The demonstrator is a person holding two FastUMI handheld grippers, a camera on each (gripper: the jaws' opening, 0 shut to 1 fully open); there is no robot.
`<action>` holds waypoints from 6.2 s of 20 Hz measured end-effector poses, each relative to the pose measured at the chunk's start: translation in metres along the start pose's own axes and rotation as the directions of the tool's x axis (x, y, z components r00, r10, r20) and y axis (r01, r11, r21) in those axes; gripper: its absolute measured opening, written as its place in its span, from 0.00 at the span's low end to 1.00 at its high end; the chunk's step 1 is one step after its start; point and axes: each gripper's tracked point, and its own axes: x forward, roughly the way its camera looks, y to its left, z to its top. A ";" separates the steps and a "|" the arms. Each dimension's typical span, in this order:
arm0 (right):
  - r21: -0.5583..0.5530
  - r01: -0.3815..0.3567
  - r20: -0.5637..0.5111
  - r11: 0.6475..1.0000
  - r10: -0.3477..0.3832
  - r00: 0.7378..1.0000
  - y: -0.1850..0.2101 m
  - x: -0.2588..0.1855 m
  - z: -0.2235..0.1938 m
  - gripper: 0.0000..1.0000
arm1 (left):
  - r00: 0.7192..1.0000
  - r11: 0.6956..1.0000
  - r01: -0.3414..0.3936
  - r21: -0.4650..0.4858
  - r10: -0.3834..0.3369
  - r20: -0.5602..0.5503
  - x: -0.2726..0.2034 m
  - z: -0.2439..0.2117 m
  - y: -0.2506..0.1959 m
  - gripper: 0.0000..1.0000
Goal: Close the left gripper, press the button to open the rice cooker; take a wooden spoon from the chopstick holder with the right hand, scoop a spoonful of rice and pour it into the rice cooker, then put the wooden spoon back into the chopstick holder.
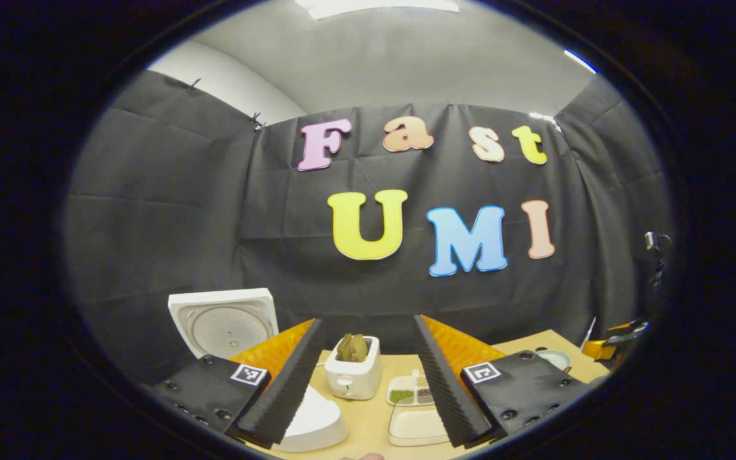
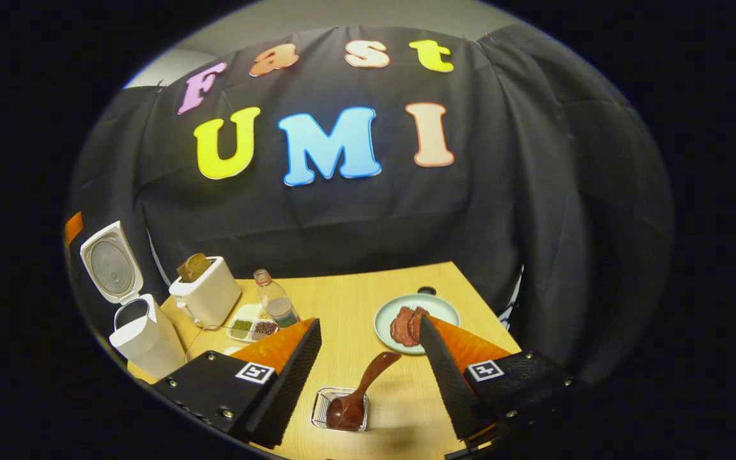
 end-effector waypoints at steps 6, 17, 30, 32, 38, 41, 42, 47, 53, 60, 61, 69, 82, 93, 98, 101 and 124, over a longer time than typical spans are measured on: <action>0.100 0.006 -0.159 0.995 0.010 0.987 -0.015 0.045 -0.053 0.85 | 0.999 1.000 -0.017 0.018 0.018 -0.046 0.006 -0.016 -0.013 0.99; 0.256 -0.104 -0.298 0.961 0.180 0.937 0.004 0.083 -0.101 0.30 | 0.985 0.992 -0.105 0.068 0.113 -0.129 0.009 -0.039 -0.014 0.92; 0.181 -0.100 -0.086 0.978 0.117 0.989 0.055 0.009 -0.005 0.09 | 0.997 1.000 0.029 0.004 -0.029 -0.070 0.015 -0.028 0.013 0.92; 0.174 -0.142 -0.034 0.974 0.150 0.988 0.082 0.003 0.020 0.09 | 0.997 0.998 0.056 0.004 -0.056 -0.058 0.017 -0.026 0.021 0.93; 0.052 -0.283 0.027 0.958 0.282 0.959 0.190 0.033 0.033 0.08 | 0.995 0.996 0.087 -0.012 -0.087 -0.051 0.025 -0.026 0.051 0.92; 0.028 -0.305 -0.033 0.952 0.306 0.952 0.232 0.072 -0.009 0.09 | 0.993 0.995 0.095 -0.015 -0.096 -0.074 0.031 -0.037 0.066 0.92; 0.024 -0.301 -0.066 0.953 0.302 0.951 0.241 0.086 -0.027 0.08 | 0.991 0.995 0.098 -0.015 -0.099 -0.086 0.031 -0.043 0.070 0.92; -0.090 -0.241 -0.103 0.966 0.232 0.967 0.259 0.125 -0.072 0.09 | 0.990 0.996 0.084 -0.026 -0.087 -0.115 0.027 -0.054 0.102 0.92; 0.044 -0.373 -0.175 0.927 0.375 0.910 0.304 0.105 -0.104 0.09 | 0.987 0.995 0.082 -0.062 -0.090 -0.136 0.033 -0.072 0.117 0.92; 0.567 -0.321 -0.138 0.759 0.471 0.871 0.284 0.106 -0.099 0.08 | 0.985 0.994 0.093 -0.063 -0.101 -0.137 0.030 -0.077 0.112 0.92; 0.611 -0.309 -0.118 0.729 0.469 0.875 0.275 0.104 -0.094 0.08 | 0.985 0.993 0.097 -0.066 -0.105 -0.135 0.030 -0.077 0.111 0.92; 0.775 -0.360 0.067 0.520 0.498 0.865 0.246 0.071 -0.024 0.08 | 0.985 0.989 0.108 -0.096 -0.120 -0.121 0.021 -0.077 0.111 0.92; 0.830 -0.499 0.250 0.248 0.634 0.732 0.314 0.011 0.070 0.08 | 0.996 0.998 0.053 -0.022 -0.055 -0.070 0.003 -0.066 0.162 0.92; 0.751 -0.567 0.143 0.338 0.755 0.640 0.421 0.007 0.071 0.08 | 0.997 1.000 0.006 -0.030 -0.008 -0.076 -0.014 -0.087 0.223 0.93; 0.682 -0.629 0.109 0.374 0.798 0.593 0.484 0.009 0.074 0.08 | 0.995 0.999 -0.017 -0.032 0.014 -0.095 -0.018 -0.096 0.245 0.93; 0.589 -0.667 0.072 0.458 0.792 0.607 0.517 0.013 0.066 0.08 | 0.994 0.999 -0.022 -0.023 0.020 -0.104 -0.020 -0.102 0.252 0.93; -0.349 -0.825 0.037 0.444 0.886 0.462 0.653 -0.054 0.050 0.08 | 0.988 0.995 -0.041 -0.087 0.028 -0.150 -0.043 -0.146 0.256 0.93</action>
